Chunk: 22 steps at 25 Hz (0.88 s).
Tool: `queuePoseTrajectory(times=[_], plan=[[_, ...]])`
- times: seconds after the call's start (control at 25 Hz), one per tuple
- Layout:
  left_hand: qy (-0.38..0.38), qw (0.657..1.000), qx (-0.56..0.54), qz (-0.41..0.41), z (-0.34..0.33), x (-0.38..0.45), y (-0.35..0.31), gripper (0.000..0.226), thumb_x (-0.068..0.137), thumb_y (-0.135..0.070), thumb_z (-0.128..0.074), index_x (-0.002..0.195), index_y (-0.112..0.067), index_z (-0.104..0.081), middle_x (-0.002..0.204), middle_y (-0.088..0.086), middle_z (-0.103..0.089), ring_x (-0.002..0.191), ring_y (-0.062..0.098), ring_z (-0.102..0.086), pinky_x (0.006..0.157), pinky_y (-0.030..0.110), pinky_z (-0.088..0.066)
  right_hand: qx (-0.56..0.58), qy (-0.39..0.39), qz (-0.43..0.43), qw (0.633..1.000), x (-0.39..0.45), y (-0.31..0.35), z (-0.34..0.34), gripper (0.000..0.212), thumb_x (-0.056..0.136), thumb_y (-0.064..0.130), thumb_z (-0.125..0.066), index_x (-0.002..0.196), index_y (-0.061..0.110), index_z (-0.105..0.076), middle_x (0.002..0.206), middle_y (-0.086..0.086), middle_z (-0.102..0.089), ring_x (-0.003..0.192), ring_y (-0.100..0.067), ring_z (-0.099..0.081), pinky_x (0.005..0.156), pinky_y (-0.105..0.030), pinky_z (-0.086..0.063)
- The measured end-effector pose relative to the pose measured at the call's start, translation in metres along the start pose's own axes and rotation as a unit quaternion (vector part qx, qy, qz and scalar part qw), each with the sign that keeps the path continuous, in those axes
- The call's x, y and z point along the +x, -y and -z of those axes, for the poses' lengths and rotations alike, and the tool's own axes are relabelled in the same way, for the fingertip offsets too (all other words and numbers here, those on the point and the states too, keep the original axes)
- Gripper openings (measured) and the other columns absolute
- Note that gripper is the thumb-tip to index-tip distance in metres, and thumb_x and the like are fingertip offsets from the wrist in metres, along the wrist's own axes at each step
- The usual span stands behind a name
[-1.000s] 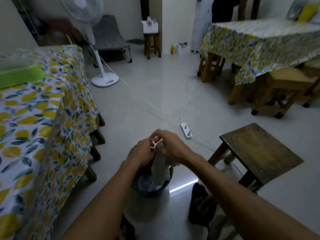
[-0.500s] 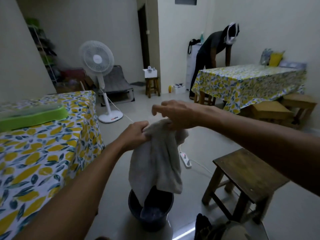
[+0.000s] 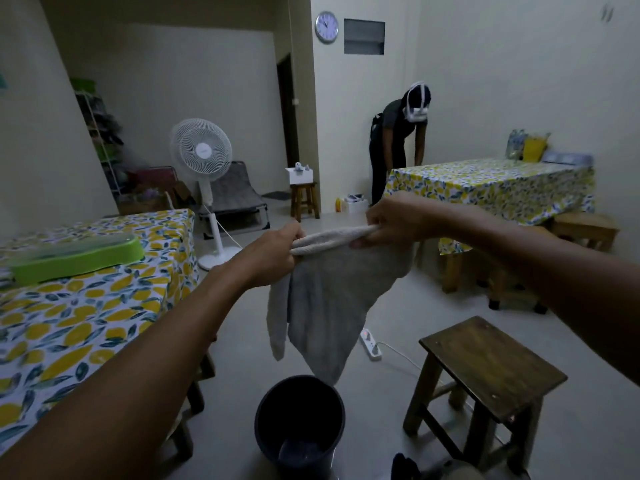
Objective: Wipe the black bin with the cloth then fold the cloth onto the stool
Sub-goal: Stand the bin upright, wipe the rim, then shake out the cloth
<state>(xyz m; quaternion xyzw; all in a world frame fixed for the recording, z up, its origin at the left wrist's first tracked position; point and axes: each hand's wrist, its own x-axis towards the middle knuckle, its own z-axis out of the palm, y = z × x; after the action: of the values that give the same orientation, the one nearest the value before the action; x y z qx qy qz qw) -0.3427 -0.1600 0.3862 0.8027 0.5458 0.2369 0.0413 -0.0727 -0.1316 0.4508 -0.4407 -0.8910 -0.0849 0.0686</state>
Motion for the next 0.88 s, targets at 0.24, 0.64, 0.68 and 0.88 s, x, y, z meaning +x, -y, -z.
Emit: queuePoseTrajectory(times=[0.24,0.64,0.68,0.88], plan=[[-0.013,0.994,0.105,-0.038,0.014,-0.004,-0.016,0.022,0.086,-0.014,-0.062,0.088,-0.028,-0.046,0.094,-0.003,-0.047,0.082,0.017,-0.048,0.069,0.03,-0.033,0.005,-0.006,-0.021,1.0,-0.027,-0.007,0.013,0.045,0.086,0.058,-0.07,0.064,0.025,-0.05,0.065,0.004,-0.051,0.062,-0.016,-0.047,0.054,-0.029,-0.034],[-0.038,0.985,0.155,-0.071,0.049,-0.03,-0.051,0.044,0.068,-0.052,-0.083,0.085,-0.03,-0.049,0.079,-0.009,-0.058,0.07,0.013,-0.056,0.056,0.029,-0.035,-0.026,-0.009,-0.014,1.0,-0.056,-0.005,0.037,0.04,0.088,0.043,-0.076,0.065,0.033,-0.045,0.067,0.012,-0.05,0.063,-0.012,-0.048,0.049,-0.019,-0.031],[-0.044,0.984,0.157,-0.07,0.054,-0.034,-0.054,0.039,0.072,-0.051,-0.081,0.086,-0.03,-0.052,0.082,-0.007,-0.06,0.074,0.015,-0.058,0.057,0.03,-0.036,-0.034,-0.008,-0.013,0.999,-0.059,-0.003,0.039,0.041,0.088,0.042,-0.076,0.065,0.032,-0.043,0.068,0.011,-0.05,0.065,-0.013,-0.048,0.05,-0.02,-0.032],[-0.055,0.985,0.157,-0.052,0.067,-0.059,-0.064,0.029,0.083,-0.049,-0.074,0.086,-0.026,-0.058,0.087,-0.004,-0.066,0.081,0.02,-0.062,0.064,0.033,-0.041,0.002,-0.033,-0.02,0.999,-0.085,0.0,0.053,0.036,0.086,0.042,-0.078,0.069,0.032,-0.048,0.071,0.008,-0.055,0.067,-0.016,-0.054,0.053,-0.025,-0.038]])
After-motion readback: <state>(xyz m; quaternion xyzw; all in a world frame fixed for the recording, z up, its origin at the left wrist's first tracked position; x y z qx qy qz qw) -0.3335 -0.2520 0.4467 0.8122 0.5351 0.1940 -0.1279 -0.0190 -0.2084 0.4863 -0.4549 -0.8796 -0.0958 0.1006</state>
